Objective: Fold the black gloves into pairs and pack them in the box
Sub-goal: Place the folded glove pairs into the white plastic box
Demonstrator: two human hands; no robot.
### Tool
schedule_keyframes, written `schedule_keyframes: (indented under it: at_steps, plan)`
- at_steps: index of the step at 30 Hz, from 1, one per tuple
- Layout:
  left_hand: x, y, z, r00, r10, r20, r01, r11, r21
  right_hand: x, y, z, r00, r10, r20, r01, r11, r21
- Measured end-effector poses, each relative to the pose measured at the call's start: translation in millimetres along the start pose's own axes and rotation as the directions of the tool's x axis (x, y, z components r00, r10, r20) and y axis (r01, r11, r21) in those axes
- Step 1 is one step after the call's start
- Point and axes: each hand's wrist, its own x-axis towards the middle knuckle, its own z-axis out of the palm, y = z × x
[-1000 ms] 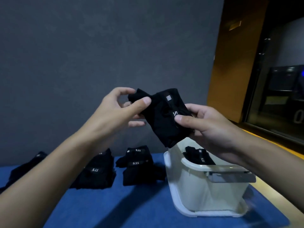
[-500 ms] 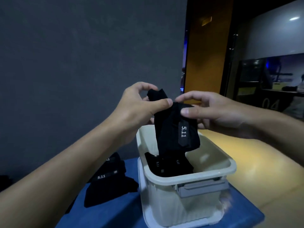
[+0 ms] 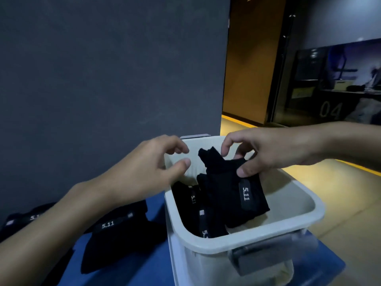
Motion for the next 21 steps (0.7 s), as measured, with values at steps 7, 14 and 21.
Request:
schedule_keyframes:
  at_steps: [7,14,21]
  plan:
    - [-3,-11,4,0.999,0.037,-0.013,-0.037,0.999,-0.001,13,1,16,0.953,0.239,0.188,-0.192,0.953,-0.236]
    - [-9,-25,2,0.993,0.116,0.019,-0.117,0.991,0.062,33,10,38,0.93,0.3,0.212,-0.194,0.892,-0.409]
    - [-11,-28,4,0.989,0.147,0.007,-0.147,0.988,0.047,35,5,39,0.979,0.144,0.147,0.004,0.699,-0.715]
